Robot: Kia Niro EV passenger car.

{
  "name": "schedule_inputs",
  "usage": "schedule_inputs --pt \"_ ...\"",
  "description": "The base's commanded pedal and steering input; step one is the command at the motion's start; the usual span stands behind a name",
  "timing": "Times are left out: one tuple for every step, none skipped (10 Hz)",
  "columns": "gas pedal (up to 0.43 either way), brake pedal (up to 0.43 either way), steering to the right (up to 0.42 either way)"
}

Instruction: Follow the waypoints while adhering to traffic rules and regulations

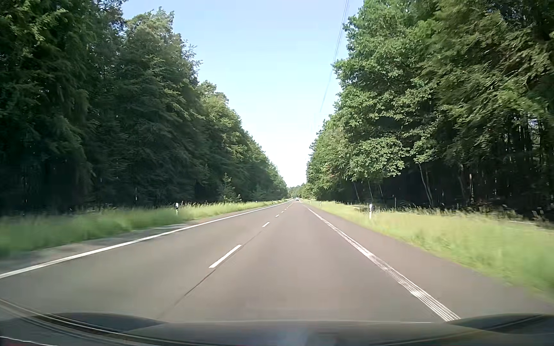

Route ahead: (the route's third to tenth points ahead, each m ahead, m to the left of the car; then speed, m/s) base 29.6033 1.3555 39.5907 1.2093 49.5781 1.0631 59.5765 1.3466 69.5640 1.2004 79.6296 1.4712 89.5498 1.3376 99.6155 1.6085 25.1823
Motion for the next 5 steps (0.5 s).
schedule_inputs --pt "0.220 0.030 0.000" --pt "0.220 0.030 0.000" --pt "0.220 0.030 0.000" --pt "0.220 0.030 0.000" --pt "0.220 0.030 0.000"
